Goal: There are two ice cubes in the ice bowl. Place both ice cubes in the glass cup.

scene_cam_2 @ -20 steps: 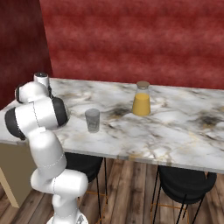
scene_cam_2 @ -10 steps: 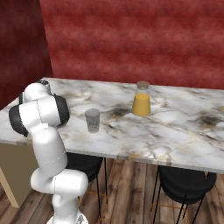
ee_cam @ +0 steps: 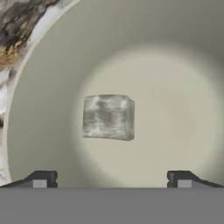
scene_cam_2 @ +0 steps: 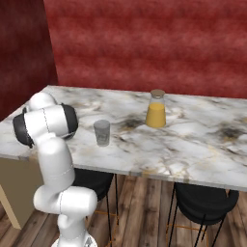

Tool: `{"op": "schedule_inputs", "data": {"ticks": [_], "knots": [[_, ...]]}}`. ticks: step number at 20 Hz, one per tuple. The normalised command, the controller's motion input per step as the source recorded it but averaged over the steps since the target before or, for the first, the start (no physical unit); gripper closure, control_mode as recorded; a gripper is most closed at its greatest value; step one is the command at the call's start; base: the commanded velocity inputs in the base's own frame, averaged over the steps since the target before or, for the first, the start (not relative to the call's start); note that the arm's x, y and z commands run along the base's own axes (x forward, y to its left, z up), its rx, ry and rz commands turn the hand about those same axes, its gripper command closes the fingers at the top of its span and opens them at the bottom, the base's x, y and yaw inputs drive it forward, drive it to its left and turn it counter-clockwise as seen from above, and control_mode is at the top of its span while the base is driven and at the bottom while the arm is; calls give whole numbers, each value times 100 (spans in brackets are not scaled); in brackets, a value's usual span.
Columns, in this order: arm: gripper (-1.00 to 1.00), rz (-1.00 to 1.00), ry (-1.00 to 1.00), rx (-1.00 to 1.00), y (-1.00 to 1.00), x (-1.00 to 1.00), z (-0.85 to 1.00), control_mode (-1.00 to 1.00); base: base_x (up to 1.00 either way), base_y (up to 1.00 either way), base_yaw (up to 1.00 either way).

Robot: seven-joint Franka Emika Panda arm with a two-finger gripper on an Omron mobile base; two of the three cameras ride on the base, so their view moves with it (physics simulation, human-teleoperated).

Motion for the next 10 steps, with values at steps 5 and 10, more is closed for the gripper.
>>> {"op": "schedule_inputs", "data": {"ticks": [5, 10], "knots": [[-100, 0, 0, 0, 9, 17, -15, -100, 0, 0, 0], [-100, 0, 0, 0, 0, 15, -12, -100, 0, 0, 0]]}}
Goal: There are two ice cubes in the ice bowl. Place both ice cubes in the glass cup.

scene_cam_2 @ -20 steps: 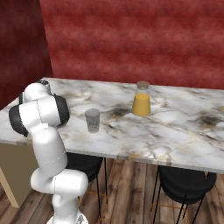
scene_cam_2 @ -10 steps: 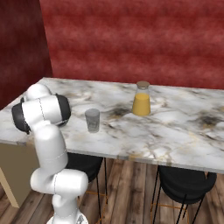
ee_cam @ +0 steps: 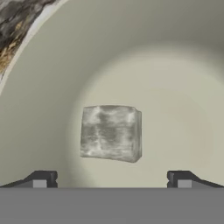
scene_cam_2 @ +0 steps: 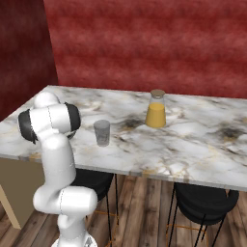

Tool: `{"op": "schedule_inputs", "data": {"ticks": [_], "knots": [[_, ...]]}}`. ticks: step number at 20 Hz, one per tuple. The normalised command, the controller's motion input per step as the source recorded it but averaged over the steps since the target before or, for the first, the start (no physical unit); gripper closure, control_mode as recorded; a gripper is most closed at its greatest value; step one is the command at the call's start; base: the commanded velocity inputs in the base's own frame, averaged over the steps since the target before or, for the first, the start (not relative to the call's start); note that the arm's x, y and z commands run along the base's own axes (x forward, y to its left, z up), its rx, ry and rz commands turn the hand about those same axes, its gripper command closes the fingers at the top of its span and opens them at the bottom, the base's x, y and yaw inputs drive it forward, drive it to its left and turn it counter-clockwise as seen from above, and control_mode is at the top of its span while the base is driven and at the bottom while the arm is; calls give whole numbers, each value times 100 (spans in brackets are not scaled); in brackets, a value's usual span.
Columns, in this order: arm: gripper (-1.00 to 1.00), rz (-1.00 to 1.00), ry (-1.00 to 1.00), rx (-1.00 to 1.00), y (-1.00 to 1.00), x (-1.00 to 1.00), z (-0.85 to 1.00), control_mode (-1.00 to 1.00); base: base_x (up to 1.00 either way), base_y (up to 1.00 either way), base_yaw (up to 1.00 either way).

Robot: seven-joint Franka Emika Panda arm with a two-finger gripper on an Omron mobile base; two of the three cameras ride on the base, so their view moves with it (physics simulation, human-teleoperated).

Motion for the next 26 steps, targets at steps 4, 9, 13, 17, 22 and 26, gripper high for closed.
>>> {"op": "schedule_inputs", "data": {"ticks": [4, 9, 13, 17, 22, 26], "knots": [[-100, 0, 0, 0, 0, 13, 0, -100, 0, 0, 0], [-100, 0, 2, 0, 0, 27, 0, -100, 0, 0, 0], [-100, 0, 1, 0, 0, 23, -9, -100, 0, 0, 0], [-100, 0, 3, 0, 0, 13, -24, -100, 0, 0, 0], [-100, 0, 11, 0, 0, 0, -40, -100, 0, 0, 0], [-100, 0, 9, 0, 0, 0, -38, -100, 0, 0, 0]]}}
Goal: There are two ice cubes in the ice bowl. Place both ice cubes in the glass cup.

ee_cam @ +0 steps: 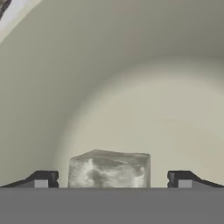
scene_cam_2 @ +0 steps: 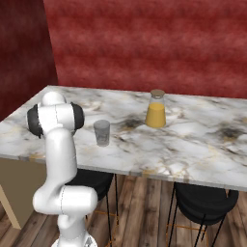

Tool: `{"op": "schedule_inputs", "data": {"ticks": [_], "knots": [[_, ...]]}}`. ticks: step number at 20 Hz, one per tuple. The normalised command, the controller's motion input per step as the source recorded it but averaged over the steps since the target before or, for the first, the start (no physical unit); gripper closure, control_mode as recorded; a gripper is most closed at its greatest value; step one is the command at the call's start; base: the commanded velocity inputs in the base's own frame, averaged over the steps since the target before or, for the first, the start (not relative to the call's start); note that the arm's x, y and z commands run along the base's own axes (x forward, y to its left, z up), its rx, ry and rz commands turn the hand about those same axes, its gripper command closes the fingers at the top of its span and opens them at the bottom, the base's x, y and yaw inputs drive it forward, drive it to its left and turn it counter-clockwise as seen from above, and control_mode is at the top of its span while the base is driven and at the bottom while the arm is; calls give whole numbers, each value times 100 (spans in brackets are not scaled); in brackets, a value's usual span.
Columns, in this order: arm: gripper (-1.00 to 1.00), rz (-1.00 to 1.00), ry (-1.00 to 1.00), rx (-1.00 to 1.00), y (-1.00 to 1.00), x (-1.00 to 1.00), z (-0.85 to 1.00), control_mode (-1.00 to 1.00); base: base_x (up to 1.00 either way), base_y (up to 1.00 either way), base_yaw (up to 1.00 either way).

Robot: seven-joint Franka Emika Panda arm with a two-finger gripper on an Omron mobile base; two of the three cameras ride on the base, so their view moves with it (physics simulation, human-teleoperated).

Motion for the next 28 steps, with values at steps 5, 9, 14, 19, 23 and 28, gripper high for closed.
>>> {"op": "schedule_inputs", "data": {"ticks": [5, 9, 14, 19, 23, 28], "knots": [[100, 0, 1, 0, 0, 8, -19, -100, 0, 0, 0], [100, 0, 0, 0, 1, -15, -28, -100, 0, 0, 0], [100, 0, -7, 0, 0, -50, -7, -100, 0, 0, 0], [100, -4, -22, 0, -10, -13, 73, -100, 0, 0, 0], [100, -7, -21, 2, -41, 0, 100, -100, 0, 0, 0], [100, -8, -1, 10, -54, 0, 100, -100, 0, 0, 0]]}}
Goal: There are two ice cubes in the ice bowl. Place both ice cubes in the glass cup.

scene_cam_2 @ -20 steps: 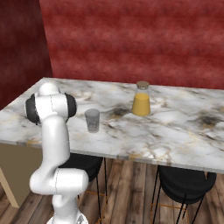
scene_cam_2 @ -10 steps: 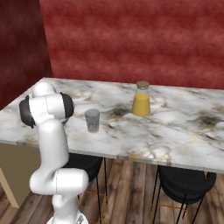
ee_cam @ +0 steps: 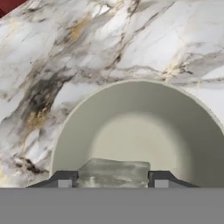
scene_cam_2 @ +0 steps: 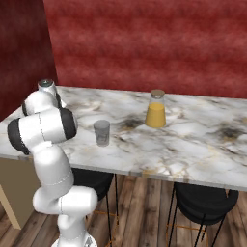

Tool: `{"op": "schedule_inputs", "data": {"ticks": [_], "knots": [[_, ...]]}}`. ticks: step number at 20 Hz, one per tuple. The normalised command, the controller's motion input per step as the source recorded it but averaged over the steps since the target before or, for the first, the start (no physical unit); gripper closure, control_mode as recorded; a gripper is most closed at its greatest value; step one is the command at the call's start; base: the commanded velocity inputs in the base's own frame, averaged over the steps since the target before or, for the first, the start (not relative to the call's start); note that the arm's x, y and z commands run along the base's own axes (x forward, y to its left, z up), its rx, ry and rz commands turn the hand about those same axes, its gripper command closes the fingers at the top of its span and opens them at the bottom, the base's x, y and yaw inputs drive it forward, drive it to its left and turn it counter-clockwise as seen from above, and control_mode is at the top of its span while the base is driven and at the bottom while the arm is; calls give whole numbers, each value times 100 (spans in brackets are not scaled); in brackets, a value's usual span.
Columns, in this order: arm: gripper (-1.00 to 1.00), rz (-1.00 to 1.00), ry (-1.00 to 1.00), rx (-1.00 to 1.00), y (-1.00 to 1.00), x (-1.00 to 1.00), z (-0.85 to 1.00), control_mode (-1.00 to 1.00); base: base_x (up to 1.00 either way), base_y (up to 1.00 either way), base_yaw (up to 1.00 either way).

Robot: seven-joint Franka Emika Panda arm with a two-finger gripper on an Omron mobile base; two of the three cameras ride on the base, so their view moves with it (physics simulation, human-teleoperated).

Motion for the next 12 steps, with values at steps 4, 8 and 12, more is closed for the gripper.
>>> {"op": "schedule_inputs", "data": {"ticks": [4, 8, 12], "knots": [[100, -8, 8, 12, -76, -11, 79, -100, 0, 0, 0], [100, -6, 10, 6, -79, -25, 74, -100, 0, 0, 0], [100, -5, 10, -4, -58, -24, 57, -100, 0, 0, 0]]}}
